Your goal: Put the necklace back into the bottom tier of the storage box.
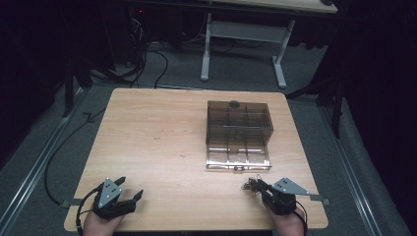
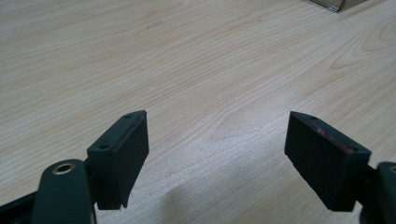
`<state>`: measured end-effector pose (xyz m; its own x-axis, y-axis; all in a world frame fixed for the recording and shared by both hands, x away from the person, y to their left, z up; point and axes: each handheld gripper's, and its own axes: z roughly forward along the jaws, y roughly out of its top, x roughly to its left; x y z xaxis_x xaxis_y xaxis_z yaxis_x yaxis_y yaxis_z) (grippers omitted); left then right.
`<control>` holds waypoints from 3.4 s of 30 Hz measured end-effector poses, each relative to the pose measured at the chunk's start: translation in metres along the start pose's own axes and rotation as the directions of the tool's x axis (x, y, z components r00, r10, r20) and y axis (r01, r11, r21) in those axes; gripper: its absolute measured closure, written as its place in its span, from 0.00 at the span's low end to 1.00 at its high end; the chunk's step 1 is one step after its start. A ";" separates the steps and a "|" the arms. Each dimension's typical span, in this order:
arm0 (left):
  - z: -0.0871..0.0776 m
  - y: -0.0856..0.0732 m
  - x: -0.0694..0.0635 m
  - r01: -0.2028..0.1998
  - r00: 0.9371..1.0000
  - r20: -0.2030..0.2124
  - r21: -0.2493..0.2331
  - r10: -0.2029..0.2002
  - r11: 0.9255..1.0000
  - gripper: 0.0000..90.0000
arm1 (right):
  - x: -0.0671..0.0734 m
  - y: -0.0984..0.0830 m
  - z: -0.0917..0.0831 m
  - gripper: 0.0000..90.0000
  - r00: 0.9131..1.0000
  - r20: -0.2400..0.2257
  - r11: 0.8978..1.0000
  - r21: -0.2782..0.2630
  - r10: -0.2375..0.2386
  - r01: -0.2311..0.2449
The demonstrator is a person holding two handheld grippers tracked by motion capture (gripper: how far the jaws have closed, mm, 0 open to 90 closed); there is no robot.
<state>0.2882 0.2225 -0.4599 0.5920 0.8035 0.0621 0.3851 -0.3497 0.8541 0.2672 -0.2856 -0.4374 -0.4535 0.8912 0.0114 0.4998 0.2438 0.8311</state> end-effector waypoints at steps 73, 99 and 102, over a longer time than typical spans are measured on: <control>0.000 0.000 0.000 -0.009 1.000 0.028 -0.004 0.009 1.000 0.24 | -0.042 0.012 -0.008 0.87 0.986 0.105 0.933 0.324 0.128 -0.155; -0.001 0.000 0.000 -0.016 0.999 0.043 -0.002 0.016 1.000 0.23 | -0.039 0.049 0.005 0.76 0.998 0.042 0.742 0.667 0.046 -0.062; -0.001 0.000 0.000 -0.015 0.999 0.042 -0.001 0.015 1.000 0.23 | -0.040 0.053 0.007 0.74 0.998 0.028 0.719 0.692 0.052 -0.057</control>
<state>0.2874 0.2226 -0.4599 0.6270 0.7772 0.0536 0.3749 -0.3614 0.8537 0.3167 -0.3054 -0.3982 -0.4061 0.9130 0.0391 0.8962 0.3895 0.2123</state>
